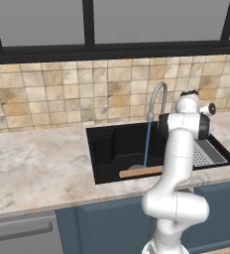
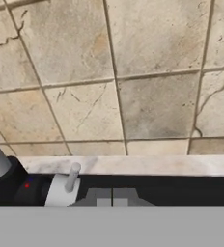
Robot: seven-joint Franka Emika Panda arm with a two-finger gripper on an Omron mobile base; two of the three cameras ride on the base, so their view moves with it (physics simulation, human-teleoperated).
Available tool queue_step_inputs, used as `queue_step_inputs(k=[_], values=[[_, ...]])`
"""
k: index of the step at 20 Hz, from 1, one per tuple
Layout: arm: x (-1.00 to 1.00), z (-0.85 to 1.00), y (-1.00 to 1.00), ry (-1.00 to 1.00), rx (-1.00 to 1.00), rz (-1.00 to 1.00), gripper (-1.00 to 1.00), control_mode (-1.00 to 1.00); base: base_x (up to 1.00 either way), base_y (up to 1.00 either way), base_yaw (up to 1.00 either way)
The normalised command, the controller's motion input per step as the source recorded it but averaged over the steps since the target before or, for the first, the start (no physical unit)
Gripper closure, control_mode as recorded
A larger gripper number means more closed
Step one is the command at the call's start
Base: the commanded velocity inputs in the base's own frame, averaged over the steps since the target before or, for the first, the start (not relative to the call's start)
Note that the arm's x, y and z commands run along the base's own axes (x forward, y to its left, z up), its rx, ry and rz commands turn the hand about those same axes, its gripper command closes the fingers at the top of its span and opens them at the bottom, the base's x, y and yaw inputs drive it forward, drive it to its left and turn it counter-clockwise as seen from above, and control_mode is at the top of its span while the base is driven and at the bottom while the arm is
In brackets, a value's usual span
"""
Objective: Turn on the sink faucet with hot water and rinse the cutting board for ten seconds, then turn off the faucet. Push the cutting board to reach the water if necessary.
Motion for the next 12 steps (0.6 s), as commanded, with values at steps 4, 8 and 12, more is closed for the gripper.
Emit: queue_step_inputs(k=[4, 8, 12], values=[[0.04, 0.00, 0.00, 0.06, 0.00, 0.03, 1.00, -1.00, 0.00, 0.00, 0.00], [0.00, 0.00, 0.00, 0.01, 0.00, 0.02, 1.00, -1.00, 0.00, 0.00, 0.00], [0.00, 0.00, 0.00, 0.00, 0.00, 0.00, 1.00, -1.00, 0.00, 0.00, 0.00]])
